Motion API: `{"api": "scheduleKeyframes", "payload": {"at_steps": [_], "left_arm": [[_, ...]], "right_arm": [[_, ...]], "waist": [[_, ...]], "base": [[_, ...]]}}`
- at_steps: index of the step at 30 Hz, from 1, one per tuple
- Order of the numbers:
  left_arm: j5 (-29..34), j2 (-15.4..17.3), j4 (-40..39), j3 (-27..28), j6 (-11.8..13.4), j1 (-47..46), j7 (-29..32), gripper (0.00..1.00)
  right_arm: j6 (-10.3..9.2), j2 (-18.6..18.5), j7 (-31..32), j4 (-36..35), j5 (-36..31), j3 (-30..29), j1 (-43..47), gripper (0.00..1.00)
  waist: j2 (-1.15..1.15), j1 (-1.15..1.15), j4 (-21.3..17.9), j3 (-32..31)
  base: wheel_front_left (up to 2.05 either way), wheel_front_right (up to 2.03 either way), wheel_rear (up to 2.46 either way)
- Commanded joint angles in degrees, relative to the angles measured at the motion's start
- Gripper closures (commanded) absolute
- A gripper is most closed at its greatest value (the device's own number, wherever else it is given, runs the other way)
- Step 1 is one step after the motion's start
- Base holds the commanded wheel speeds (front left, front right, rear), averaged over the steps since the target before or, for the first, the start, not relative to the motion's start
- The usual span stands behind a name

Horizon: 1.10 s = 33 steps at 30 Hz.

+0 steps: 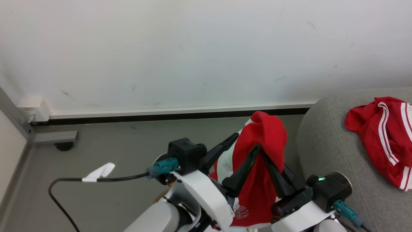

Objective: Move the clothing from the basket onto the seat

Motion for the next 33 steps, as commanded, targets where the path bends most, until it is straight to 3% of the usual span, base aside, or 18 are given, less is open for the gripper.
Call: {"api": "scheduleKeyframes", "payload": {"at_steps": [1, 10, 14, 21, 33], "left_arm": [[-0.03, 0.97, 0.48, 0.43, 0.14, 1.21, -0.83, 0.00], [2.71, 5.57, 4.40, 0.71, -0.54, 5.73, -6.69, 0.00], [3.02, 6.11, 5.66, 0.34, -1.23, 7.15, -8.84, 0.00], [3.39, 5.87, 7.54, -1.02, -2.54, 9.10, -12.62, 0.00], [3.16, 4.48, 8.85, -2.56, -3.01, 9.23, -14.24, 0.00]], "right_arm": [[-0.13, -0.17, 0.04, -0.86, 0.58, -1.18, -0.05, 1.00], [-0.13, -0.15, 0.04, -1.89, -1.22, -8.35, 1.50, 1.00], [-0.13, -0.14, 0.04, -2.05, -1.98, -10.49, 1.80, 1.00], [-0.13, -0.13, 0.04, -2.29, -3.44, -14.09, 2.95, 1.00], [-0.13, -0.14, 0.04, -2.74, -3.95, -14.91, 3.76, 1.00]], "waist": [[0.00, 0.00, -0.25, 0.06], [0.00, 0.00, -1.84, 0.22], [0.00, 0.00, -2.36, 0.30], [0.00, 0.00, -2.93, -0.19], [0.00, 0.00, -5.67, -0.75]], "base": [[0.00, 0.00, 0.00], [0.00, 0.00, 0.00], [0.00, 0.00, 0.00], [0.00, 0.00, 0.00], [0.00, 0.00, 0.00]]}}
